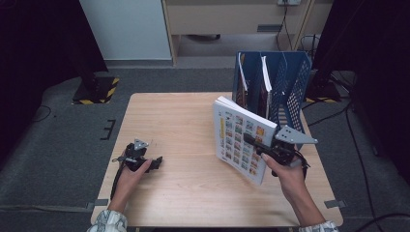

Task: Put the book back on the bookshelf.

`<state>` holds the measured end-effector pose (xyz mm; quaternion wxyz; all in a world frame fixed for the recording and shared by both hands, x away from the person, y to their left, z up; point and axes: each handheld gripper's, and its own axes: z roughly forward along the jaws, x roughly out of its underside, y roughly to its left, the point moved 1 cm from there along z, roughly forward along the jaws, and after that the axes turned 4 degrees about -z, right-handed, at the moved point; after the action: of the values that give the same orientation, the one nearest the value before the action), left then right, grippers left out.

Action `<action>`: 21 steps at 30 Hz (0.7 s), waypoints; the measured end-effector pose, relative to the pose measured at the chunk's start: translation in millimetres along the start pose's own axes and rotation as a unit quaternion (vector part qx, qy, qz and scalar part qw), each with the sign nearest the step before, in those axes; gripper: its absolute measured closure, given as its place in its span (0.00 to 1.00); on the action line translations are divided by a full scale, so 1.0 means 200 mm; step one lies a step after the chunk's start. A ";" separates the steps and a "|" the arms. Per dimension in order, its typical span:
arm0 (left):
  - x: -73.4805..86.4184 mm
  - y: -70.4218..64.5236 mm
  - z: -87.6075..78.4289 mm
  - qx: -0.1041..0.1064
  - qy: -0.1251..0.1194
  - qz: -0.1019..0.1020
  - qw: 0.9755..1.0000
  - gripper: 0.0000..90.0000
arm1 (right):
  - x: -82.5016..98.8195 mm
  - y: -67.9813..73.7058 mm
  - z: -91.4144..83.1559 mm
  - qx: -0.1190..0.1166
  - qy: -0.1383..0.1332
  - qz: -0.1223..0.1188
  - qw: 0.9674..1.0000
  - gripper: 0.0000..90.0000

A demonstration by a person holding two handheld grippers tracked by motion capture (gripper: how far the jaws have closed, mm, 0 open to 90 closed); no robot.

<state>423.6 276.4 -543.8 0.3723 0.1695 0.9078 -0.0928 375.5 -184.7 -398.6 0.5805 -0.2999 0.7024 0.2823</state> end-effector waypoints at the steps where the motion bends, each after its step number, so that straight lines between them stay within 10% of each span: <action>1: 0.00 0.00 0.00 0.000 0.000 0.000 1.000 0.05 | 0.00 0.00 -0.01 0.000 0.000 -0.001 1.000 0.82; 21: 0.00 0.00 0.00 -0.001 0.000 0.000 1.000 0.05 | 0.05 -0.06 -0.19 0.019 0.000 0.009 1.000 0.82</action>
<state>423.5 276.4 -543.8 0.3725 0.1696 0.9078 -0.0918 358.0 -221.2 -402.6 0.5836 -0.2826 0.7104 0.2738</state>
